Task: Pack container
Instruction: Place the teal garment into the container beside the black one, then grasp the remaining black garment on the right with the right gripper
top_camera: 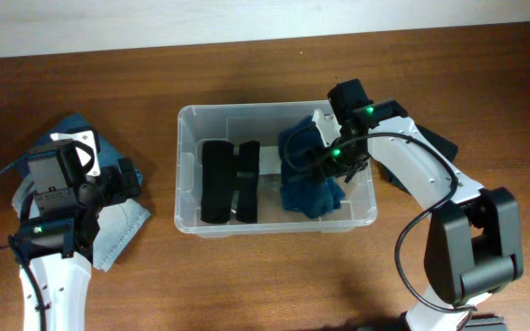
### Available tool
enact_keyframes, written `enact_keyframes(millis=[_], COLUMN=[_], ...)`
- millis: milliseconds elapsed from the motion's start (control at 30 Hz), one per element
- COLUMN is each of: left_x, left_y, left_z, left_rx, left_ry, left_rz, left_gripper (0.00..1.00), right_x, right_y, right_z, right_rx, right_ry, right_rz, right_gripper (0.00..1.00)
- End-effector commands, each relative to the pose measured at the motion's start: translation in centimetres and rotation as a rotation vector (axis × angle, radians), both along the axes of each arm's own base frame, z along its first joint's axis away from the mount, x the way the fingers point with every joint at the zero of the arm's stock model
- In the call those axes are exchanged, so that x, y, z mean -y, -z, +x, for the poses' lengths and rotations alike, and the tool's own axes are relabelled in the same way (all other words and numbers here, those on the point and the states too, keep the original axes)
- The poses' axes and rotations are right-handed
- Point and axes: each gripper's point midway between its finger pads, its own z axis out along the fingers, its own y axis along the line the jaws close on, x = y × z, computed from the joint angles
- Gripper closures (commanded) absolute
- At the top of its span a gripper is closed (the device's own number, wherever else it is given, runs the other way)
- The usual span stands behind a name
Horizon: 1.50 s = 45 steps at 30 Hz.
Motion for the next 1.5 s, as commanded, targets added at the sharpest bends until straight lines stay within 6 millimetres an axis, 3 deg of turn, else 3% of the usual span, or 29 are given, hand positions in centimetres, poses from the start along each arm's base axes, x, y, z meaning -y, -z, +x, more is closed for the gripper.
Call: enact_keyframes(millis=[0,100,167,233,267,300,333,367,400,500,567,600,633,767,833,1000,1100,1200,1300,1467], left_x=[0.0,0.0,0.0,0.0,0.0,0.0,0.0,0.0,0.0,0.0,0.0,0.0,0.0,0.0,0.0,0.0,0.0,0.0,0.0,0.0], left_y=[-0.4,-0.4,-0.4,-0.4,-0.4,-0.4,-0.4,-0.4,-0.4,-0.4,-0.4,-0.4,-0.4,-0.4,-0.4,-0.4,-0.4,-0.4,-0.4,-0.4], left_z=[0.3,0.3,0.3,0.3,0.3,0.3,0.3,0.3,0.3,0.3,0.3,0.3,0.3,0.3,0.3,0.3,0.3,0.3,0.3,0.3], left_rx=[0.013,0.012,0.013,0.013,0.013,0.013,0.013,0.013,0.013,0.013,0.012,0.013,0.013,0.012,0.012,0.012,0.013,0.012,0.012,0.014], left_ry=[-0.004,-0.004,-0.004,-0.004,-0.004,-0.004,-0.004,-0.004,-0.004,-0.004,-0.004,-0.004,-0.004,-0.004,-0.004,-0.004,-0.004,-0.004,-0.004,-0.004], left_rz=[-0.013,-0.013,-0.013,-0.013,-0.013,-0.013,-0.013,-0.013,-0.013,-0.013,-0.014,-0.013,-0.013,-0.014,-0.014,-0.014,-0.013,-0.013,-0.013,-0.013], left_gripper=[0.0,0.01,0.01,0.0,0.01,0.01,0.01,0.01,0.01,0.01,0.01,0.01,0.01,0.01,0.01,0.0,0.01,0.01,0.01,0.01], right_x=[1.0,2.8,6.4,10.6,13.0,14.2,17.8,20.1,22.5,25.2,25.8,25.7,25.3,24.7,24.7,24.7,24.5,24.6,25.3,26.3], right_y=[-5.9,-13.0,-19.7,-22.2,-22.5,-22.5,-21.5,-20.2,-17.5,-11.0,-6.6,-5.8,-3.5,2.1,3.8,6.0,5.6,5.3,5.7,5.4], right_z=[1.8,2.8,3.1,2.9,2.7,2.6,2.3,2.1,1.9,1.3,1.2,1.3,1.8,2.8,2.9,2.6,2.4,2.1,1.3,1.3], right_rx=[0.178,0.383,0.583,0.646,0.644,0.636,0.59,0.541,0.455,0.26,0.142,0.119,0.066,-0.048,-0.077,-0.125,-0.124,-0.13,-0.165,-0.149], right_ry=[0.01,0.056,0.199,0.376,0.469,0.513,0.637,0.691,0.743,0.796,0.785,0.782,0.761,0.742,0.743,0.748,0.736,0.741,0.779,0.797], right_rz=[-0.057,-0.113,-0.161,-0.184,-0.193,-0.197,-0.207,-0.196,-0.152,-0.05,0.021,0.046,0.12,0.18,0.183,0.183,0.186,0.176,0.121,0.109], right_gripper=[0.01,0.01,0.01,0.01,0.02,0.02,0.02,0.02,0.01,0.02,0.02,0.03,0.06,0.21,0.31,0.31,0.2,0.15,0.02,0.02])
